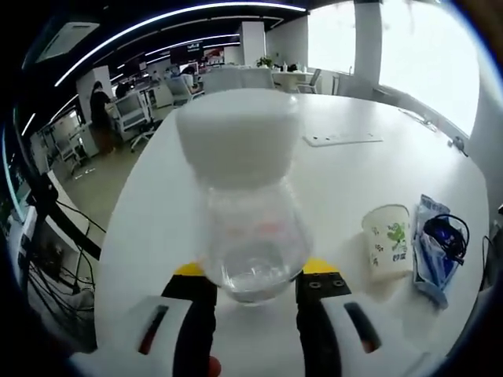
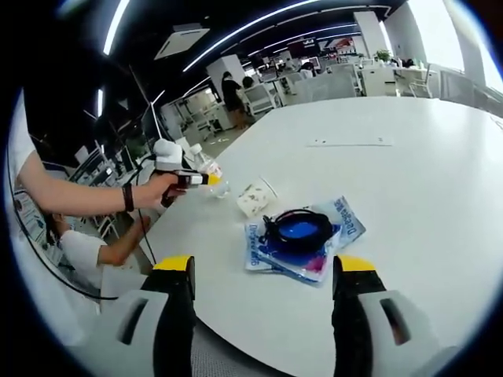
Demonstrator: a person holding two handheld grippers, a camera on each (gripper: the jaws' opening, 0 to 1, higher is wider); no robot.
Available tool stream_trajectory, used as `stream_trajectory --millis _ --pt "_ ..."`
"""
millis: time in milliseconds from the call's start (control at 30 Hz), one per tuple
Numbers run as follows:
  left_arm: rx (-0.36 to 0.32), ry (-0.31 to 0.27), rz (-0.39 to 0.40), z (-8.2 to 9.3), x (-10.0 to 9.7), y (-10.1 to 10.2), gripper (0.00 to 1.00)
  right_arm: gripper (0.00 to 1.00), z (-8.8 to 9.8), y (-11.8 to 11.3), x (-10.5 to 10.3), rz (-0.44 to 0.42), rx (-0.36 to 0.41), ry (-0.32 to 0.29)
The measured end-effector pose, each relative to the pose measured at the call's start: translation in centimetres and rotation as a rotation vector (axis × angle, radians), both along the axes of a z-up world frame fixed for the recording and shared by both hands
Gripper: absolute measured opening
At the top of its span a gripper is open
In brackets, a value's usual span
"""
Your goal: Arrange the tabletop items into an orderly group along one side of the table until the central work area is clear of visible clutter.
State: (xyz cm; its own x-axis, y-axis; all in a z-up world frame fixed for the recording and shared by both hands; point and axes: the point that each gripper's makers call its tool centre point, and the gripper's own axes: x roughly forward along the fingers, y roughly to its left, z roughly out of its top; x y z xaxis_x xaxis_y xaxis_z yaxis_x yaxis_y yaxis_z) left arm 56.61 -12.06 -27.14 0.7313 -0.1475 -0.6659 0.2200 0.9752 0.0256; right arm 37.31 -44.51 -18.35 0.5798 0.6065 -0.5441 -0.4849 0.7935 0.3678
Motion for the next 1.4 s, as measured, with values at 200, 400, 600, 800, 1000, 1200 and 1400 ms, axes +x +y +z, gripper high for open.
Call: stream_trajectory --millis 200,400,600,800,1000,1200,1400 --pt "0.003 0.006 0.011 0.0 0.1 0.0 0.39 0.71 0.1 0.2 -0.1 0.006 0.001 -0.005" --pt "0.007 0.011 0.015 0.0 0.0 0.1 0.39 0.71 0.2 0.1 -0.5 0.001 0.006 -0.011" --pt "0.015 0.015 0.02 0.0 0.1 0.1 0.4 0.7 0.6 -0.1 -1.1 0.002 0.008 -0.019" --pt "0.036 0.018 -0.014 0.0 0.1 0.1 0.4 0.7 0.8 -0.7 -1.4 -0.006 0.003 -0.021" --pt "0.028 0.009 -0.02 0.7 -0.4 0.1 0.42 0.7 1.1 -0.6 -1.7 -0.002 0.005 -0.03" --pt "0.027 0.0 -0.022 1.7 -1.8 0.4 0.43 0.71 1.2 -0.4 -1.9 0.01 0.015 -0.04" --pt "0.027 -0.016 -0.009 2.9 -3.9 0.9 0.43 0.71 1.2 -0.2 -2.3 0.023 0.029 -0.048"
